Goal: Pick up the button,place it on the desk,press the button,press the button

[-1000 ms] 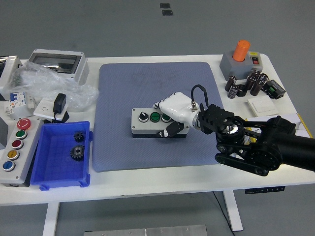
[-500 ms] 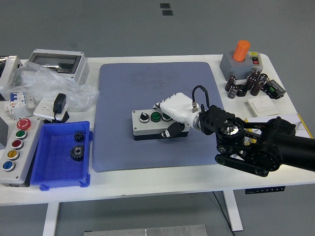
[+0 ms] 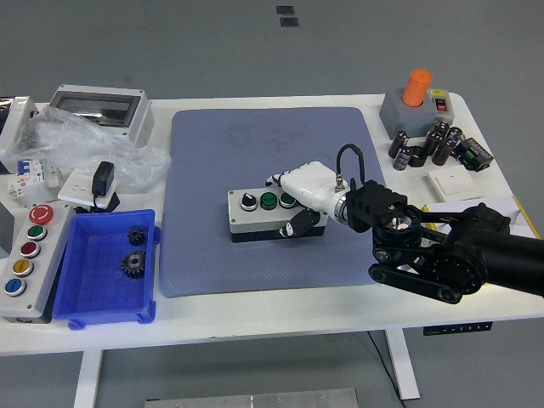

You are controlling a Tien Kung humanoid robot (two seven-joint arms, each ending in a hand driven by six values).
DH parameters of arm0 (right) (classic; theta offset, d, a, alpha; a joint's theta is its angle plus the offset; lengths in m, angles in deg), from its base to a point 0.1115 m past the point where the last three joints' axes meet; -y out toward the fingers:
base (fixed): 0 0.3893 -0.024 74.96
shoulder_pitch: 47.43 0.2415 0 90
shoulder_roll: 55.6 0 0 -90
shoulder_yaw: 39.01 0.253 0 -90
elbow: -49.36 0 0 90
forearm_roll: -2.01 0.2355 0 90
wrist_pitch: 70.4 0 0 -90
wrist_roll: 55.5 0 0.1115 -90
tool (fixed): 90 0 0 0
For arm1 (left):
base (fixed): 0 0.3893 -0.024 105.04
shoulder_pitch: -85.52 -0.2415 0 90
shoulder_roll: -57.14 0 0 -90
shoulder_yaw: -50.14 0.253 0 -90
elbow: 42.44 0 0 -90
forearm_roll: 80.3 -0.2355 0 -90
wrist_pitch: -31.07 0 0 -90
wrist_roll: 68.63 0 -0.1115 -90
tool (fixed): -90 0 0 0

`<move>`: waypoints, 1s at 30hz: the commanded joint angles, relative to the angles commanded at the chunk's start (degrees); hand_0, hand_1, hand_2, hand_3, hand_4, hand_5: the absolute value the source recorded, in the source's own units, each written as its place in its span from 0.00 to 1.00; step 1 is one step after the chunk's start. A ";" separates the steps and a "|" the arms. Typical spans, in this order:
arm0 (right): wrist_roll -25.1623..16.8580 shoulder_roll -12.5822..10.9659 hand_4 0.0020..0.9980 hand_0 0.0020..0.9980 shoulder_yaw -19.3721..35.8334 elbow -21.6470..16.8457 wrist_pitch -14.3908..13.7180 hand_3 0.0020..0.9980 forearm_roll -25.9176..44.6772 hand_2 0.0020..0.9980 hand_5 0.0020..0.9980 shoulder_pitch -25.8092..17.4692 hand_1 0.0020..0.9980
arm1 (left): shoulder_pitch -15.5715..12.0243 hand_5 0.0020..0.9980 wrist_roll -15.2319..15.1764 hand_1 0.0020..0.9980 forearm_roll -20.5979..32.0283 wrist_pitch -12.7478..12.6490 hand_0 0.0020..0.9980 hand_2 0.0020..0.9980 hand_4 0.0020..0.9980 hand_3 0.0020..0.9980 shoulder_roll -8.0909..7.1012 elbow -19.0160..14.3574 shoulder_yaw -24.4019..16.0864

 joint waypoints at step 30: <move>5.86 -4.77 1.00 0.58 2.48 -8.44 3.52 0.94 4.45 0.84 0.75 0.17 0.69 | 0.06 0.28 -0.13 0.64 -0.10 -0.13 0.59 0.61 0.53 0.61 0.04 0.01 -0.19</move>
